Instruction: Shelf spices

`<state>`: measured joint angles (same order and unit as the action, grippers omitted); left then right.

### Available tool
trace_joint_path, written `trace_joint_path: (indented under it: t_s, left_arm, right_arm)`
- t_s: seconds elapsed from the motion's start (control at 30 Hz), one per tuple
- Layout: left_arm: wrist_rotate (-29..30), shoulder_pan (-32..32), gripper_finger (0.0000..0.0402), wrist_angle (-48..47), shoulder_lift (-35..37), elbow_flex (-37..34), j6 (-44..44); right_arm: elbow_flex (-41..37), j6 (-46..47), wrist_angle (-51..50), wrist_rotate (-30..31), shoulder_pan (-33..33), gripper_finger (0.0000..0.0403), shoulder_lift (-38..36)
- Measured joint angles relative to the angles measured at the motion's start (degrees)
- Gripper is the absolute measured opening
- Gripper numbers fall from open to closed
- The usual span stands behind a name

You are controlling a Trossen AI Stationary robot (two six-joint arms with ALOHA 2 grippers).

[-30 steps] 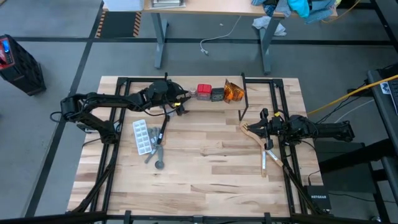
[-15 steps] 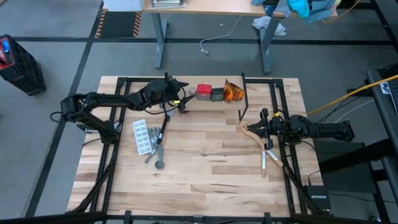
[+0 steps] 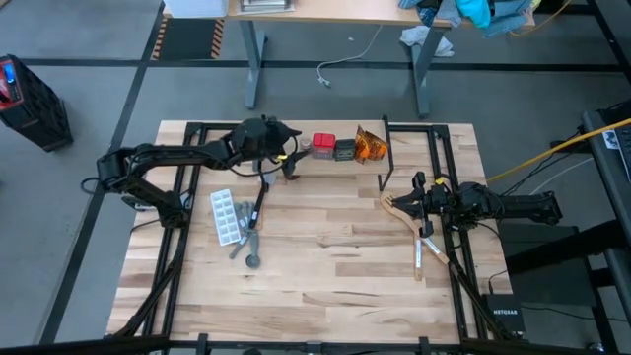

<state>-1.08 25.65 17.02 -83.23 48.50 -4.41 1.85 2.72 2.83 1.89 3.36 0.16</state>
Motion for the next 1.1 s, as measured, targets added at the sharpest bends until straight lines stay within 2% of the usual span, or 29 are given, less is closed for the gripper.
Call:
trace_joint_path:
  t_s: [0.33, 0.63, 0.83, 1.1]
  left_arm:
    - [-1.94, 1.51, 0.033, -3.39, -5.78, 4.91, 0.14]
    - [-1.93, 1.88, 0.0315, -5.97, -6.26, 4.93, 0.09]
    - [-1.88, 1.83, 0.0279, -5.93, -6.26, 4.95, -0.32]
    - [-1.68, 1.07, 0.0195, -6.15, -6.26, 4.95, -0.12]
  right_arm:
    - [0.0, -0.02, 0.0, 0.02, 0.0, 0.005, -0.01]
    - [0.0, -0.02, 0.0, 0.0, 0.01, 0.005, -0.02]
    - [0.0, -0.02, -0.05, 0.01, 0.01, 0.005, 0.0]
    - [0.0, -0.02, -0.05, 0.02, 0.0, 0.005, -0.02]
